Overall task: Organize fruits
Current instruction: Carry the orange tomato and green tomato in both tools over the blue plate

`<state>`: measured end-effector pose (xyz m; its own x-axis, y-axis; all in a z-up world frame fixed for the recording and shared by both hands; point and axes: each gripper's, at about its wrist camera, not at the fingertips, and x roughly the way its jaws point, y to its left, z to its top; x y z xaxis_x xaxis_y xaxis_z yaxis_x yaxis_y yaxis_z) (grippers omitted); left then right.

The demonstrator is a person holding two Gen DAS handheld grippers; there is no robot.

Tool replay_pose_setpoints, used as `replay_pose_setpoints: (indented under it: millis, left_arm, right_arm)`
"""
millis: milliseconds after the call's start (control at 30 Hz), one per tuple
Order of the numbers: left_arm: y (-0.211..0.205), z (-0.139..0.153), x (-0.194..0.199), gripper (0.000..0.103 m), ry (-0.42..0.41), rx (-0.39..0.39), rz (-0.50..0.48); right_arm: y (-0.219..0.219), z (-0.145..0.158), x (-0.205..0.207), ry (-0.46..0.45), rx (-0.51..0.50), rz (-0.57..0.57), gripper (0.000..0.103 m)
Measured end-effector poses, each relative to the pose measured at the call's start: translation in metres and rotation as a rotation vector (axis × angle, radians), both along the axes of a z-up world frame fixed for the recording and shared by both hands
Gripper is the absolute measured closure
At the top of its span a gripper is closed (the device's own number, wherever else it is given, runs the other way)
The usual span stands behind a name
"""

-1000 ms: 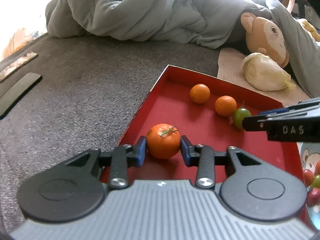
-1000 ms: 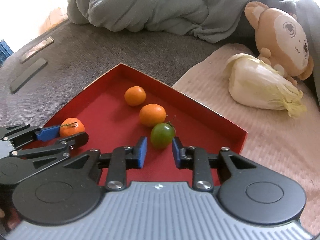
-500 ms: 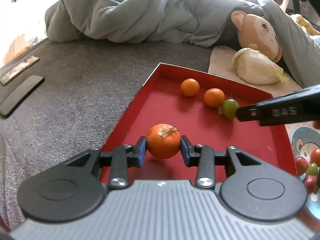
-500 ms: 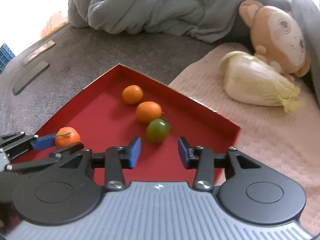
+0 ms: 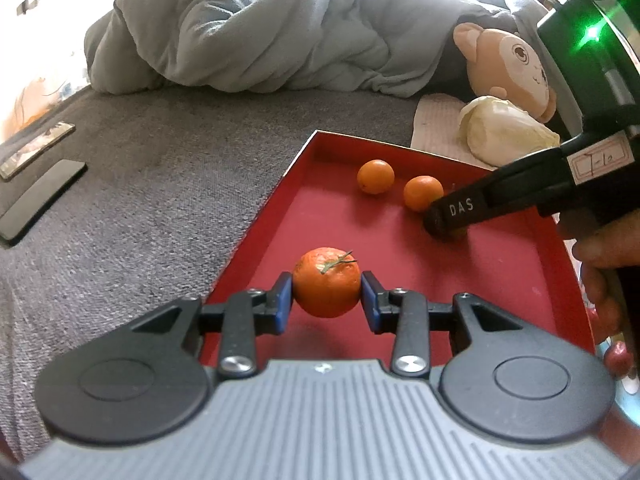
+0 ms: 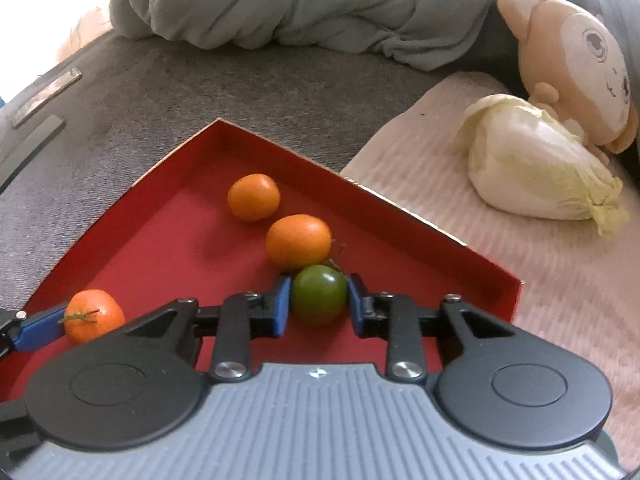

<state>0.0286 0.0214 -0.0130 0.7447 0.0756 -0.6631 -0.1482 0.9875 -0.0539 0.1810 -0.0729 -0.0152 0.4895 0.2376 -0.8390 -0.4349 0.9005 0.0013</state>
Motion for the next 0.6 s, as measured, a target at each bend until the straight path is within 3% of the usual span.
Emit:
replay_pose_setpoints:
  millis: [600]
  left_arm:
    - [-0.022, 0.013, -0.021, 0.064, -0.015, 0.025, -0.048]
  right_arm:
    - [-0.044, 0.051, -0.062, -0.002, 0.027, 0.064, 0.069]
